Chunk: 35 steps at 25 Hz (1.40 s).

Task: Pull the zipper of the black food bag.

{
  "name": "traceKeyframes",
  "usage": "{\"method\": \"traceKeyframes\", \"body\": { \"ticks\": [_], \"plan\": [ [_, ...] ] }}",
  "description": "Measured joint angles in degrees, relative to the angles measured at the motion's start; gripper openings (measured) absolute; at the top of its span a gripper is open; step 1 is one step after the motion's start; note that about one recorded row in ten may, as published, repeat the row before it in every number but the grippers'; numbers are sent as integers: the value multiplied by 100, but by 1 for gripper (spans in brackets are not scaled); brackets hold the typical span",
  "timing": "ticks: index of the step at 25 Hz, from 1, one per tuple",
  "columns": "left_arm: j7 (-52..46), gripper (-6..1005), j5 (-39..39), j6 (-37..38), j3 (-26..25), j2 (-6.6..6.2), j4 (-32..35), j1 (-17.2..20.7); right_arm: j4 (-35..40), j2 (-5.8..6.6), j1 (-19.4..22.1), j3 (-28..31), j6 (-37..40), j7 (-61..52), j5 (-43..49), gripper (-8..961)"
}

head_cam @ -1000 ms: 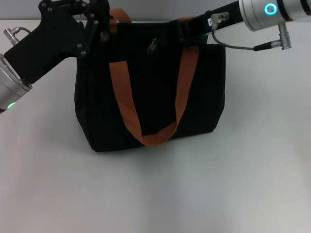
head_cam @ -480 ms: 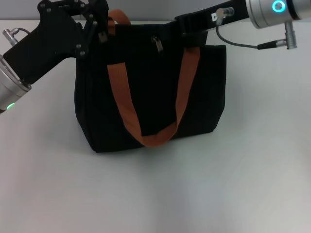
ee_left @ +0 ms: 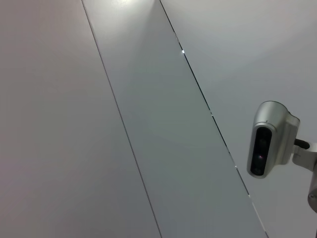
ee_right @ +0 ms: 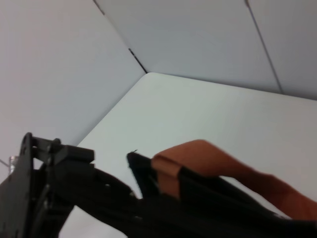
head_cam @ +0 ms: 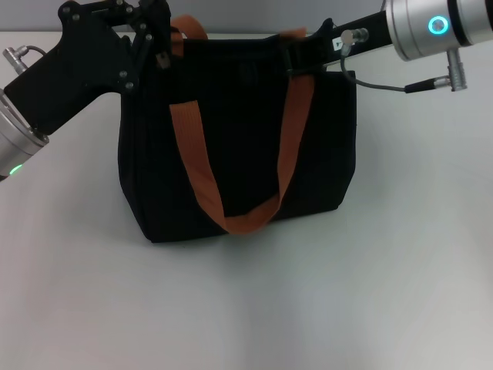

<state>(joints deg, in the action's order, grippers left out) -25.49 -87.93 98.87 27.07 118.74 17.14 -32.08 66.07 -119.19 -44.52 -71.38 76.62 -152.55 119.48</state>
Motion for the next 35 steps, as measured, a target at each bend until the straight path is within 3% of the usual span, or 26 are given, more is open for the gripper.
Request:
{"method": "traceKeyframes", "body": {
  "ticks": [8, 14, 19, 25, 35],
  "plan": [
    [0, 99, 4, -4, 0, 0, -1, -6, -220, -5, -161, -10, -68, 59, -121, 293],
    [9, 100, 5, 0, 0, 0, -66, -15, -185, -17, -127, -10, -202, 57, -60, 260],
    [-2, 101, 5, 0, 0, 0, -71, -23, -147, -15, -140, -26, -200, 14, 59, 49],
    [-2, 102, 5, 5, 0, 0, -71, -27, 35, -20, -133, -131, -197, -47, 265, -1],
    [-2, 103, 5, 9, 0, -8, -71, -15, 524, -47, 52, -167, -54, -299, 380, 63]
  ]
}}
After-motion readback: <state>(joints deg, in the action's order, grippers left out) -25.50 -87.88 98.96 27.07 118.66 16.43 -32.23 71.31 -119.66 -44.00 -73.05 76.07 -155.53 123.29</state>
